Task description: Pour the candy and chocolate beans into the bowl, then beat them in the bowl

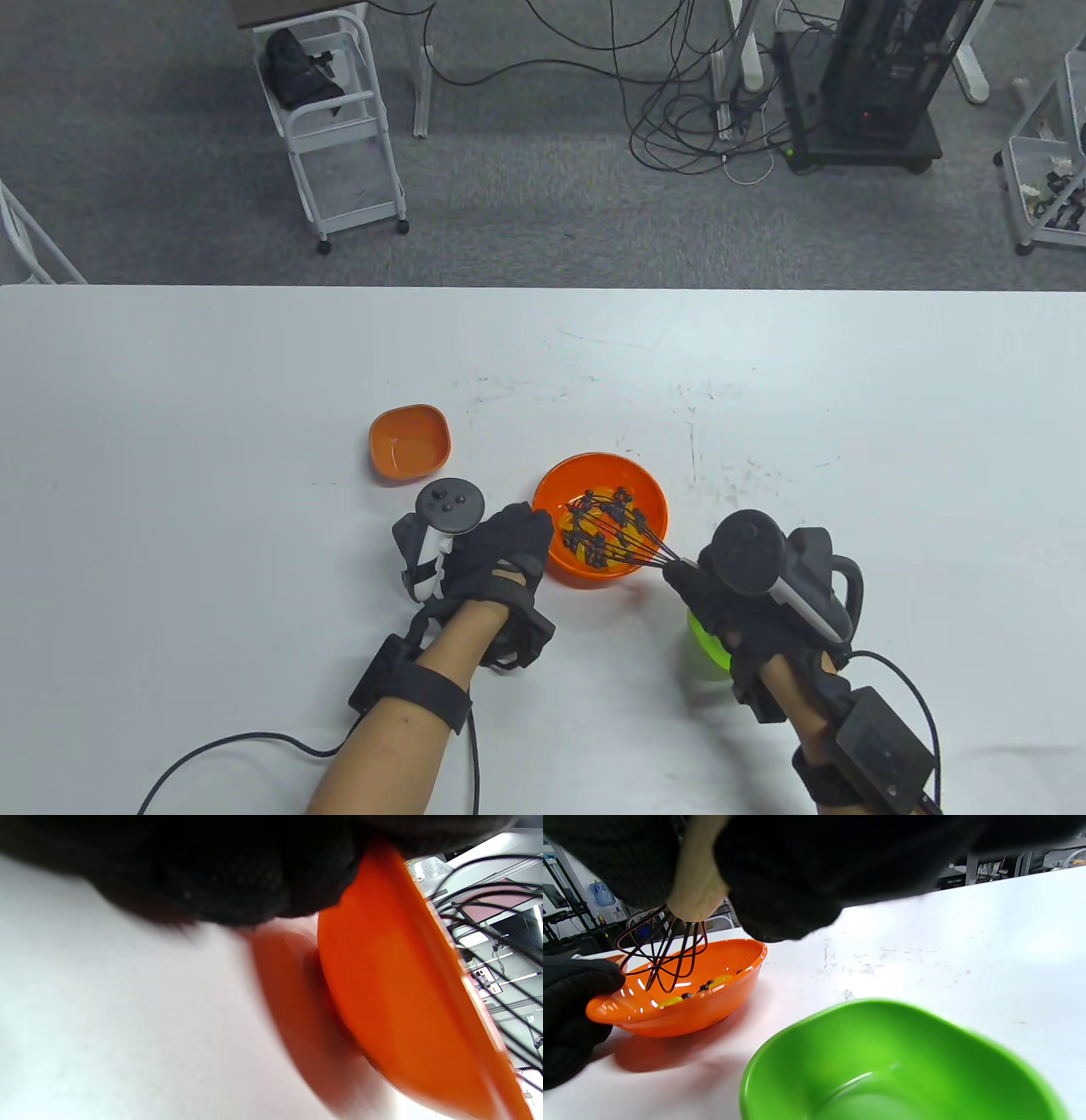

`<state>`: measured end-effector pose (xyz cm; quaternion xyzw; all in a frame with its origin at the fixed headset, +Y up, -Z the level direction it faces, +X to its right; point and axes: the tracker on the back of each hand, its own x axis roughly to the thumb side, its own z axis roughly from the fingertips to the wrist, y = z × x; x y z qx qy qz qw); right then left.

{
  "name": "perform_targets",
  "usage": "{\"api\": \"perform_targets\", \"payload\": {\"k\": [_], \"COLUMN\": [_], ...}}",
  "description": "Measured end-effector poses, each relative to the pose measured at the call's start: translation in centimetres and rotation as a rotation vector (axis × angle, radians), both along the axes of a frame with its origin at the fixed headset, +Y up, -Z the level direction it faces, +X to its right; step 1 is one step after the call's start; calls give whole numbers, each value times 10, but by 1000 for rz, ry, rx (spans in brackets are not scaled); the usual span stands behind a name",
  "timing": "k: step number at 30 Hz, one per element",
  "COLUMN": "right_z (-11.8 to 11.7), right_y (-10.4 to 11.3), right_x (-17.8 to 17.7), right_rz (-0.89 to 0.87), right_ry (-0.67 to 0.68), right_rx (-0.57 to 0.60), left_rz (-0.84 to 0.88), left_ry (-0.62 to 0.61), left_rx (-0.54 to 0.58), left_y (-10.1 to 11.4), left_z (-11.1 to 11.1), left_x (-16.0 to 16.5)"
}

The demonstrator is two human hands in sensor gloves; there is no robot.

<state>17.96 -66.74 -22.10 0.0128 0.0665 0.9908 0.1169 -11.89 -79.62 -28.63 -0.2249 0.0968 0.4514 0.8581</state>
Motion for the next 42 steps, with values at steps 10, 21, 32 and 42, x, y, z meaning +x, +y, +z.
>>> {"api": "perform_targets", "payload": {"k": [10,21,32,42], "right_z": [20,22,21,24], "right_y": [-24,-29,-29,-17], "right_x": [34,50,57,140], "right_rz": [-207,-176,-222,-349], "right_ry": [-46,-107,-93,-425], "right_rx": [41,16,-24,213], "left_rz": [17,28,36,47], "left_ry": [-2,-3,-5,-8], "left_rx": [-10,-9,-10,-12], "left_y": [0,0,0,0], "left_z": [0,0,0,0], "left_x": [-1,-2,-2,-3]}}
